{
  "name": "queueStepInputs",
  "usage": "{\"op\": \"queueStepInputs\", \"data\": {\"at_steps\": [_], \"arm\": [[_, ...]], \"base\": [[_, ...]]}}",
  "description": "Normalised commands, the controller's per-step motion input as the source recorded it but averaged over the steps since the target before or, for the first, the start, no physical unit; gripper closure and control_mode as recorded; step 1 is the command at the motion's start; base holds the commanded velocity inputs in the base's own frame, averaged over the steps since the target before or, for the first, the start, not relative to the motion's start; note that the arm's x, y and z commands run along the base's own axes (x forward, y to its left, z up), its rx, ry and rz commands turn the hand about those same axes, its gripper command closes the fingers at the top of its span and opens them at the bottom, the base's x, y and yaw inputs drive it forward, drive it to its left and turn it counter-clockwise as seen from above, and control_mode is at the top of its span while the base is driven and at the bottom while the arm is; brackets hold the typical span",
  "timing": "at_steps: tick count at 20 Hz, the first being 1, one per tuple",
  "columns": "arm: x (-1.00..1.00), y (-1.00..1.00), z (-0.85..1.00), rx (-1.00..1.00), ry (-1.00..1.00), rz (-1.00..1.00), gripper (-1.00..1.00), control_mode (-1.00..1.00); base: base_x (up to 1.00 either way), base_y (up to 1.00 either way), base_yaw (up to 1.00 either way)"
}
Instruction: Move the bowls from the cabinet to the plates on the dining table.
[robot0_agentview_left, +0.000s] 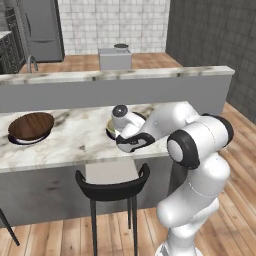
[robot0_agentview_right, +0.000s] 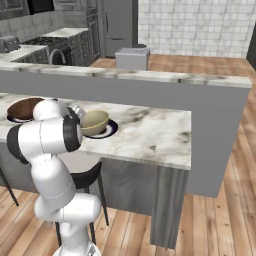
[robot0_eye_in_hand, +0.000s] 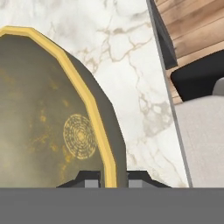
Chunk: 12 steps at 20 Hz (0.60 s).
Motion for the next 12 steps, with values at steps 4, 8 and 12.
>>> {"op": "queueStepInputs", "data": {"at_steps": [4, 8, 12], "arm": [[0.14, -0.07, 0.00, 0.00, 0.00, 0.03, 1.00, -1.00], [0.13, -0.09, -0.02, 0.00, 0.00, 0.03, 1.00, -1.00], [0.14, -0.11, -0.11, 0.00, 0.00, 0.02, 1.00, -1.00]], "base": [[0.00, 0.00, 0.00], [0.00, 0.00, 0.00], [0.00, 0.00, 0.00]]}}
